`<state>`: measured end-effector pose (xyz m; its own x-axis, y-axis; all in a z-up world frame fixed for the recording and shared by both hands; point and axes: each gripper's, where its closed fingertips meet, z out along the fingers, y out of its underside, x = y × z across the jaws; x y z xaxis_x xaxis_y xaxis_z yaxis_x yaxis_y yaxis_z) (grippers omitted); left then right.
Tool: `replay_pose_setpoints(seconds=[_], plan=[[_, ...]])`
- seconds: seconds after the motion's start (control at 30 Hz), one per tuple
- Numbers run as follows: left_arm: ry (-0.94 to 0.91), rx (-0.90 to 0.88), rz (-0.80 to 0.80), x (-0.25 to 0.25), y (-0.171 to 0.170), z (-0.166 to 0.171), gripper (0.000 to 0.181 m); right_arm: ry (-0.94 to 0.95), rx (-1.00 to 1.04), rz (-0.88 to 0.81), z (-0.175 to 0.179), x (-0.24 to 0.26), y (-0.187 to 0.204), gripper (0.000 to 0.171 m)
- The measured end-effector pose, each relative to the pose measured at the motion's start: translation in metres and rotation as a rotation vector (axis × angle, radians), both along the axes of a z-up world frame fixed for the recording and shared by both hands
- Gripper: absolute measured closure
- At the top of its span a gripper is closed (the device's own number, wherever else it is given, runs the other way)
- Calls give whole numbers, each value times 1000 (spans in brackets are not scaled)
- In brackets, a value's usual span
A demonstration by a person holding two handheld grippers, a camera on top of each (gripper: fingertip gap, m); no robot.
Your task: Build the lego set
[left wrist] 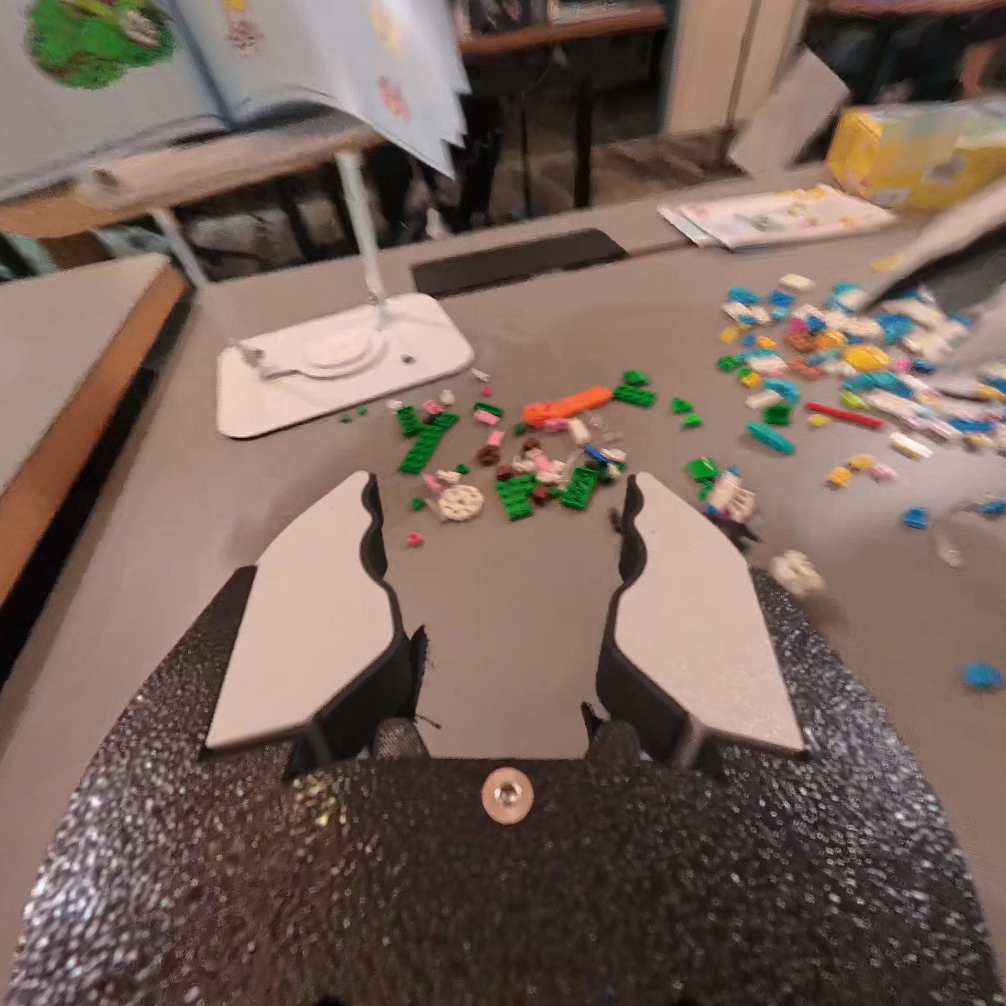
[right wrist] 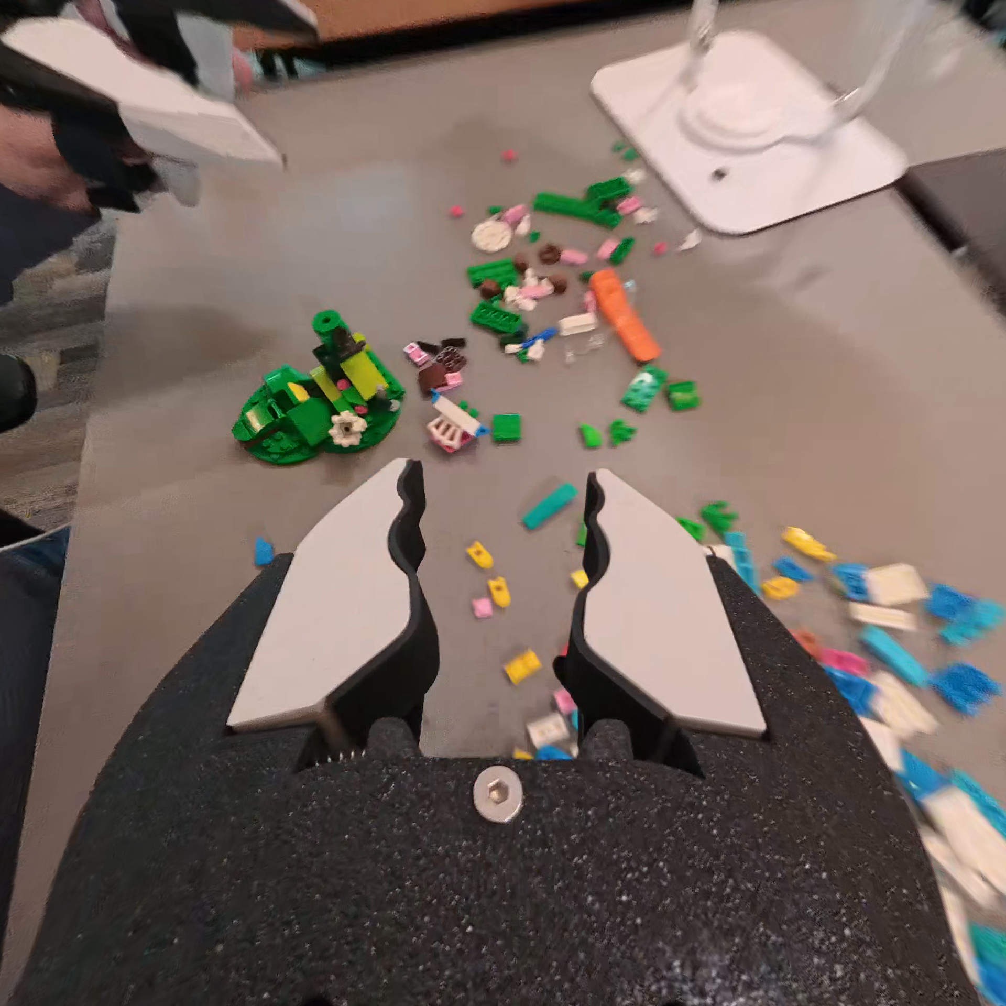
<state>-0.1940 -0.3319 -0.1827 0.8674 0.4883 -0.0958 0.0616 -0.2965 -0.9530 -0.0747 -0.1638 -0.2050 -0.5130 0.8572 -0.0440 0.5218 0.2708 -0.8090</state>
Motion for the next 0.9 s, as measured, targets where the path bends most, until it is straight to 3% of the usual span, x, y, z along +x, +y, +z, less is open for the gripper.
replay_pose_setpoints(seconds=[0.1,0.27,0.57,0.77,0.9], plan=[[40,169,136,-23,-9,-5,97,-47,5,-21,-33,-14,-30,114],[150,156,239,-35,-13,-17,95,-39,126,-149,-59,-25,-38,111],[173,166,197,-29,-9,-16,101,-72,146,-240,-75,-42,-54,114],[206,116,174,-24,-3,-20,103,-43,271,-331,-76,-40,-32,120],[224,92,163,-21,-1,-21,106,-36,146,-292,-74,-37,-40,122]])
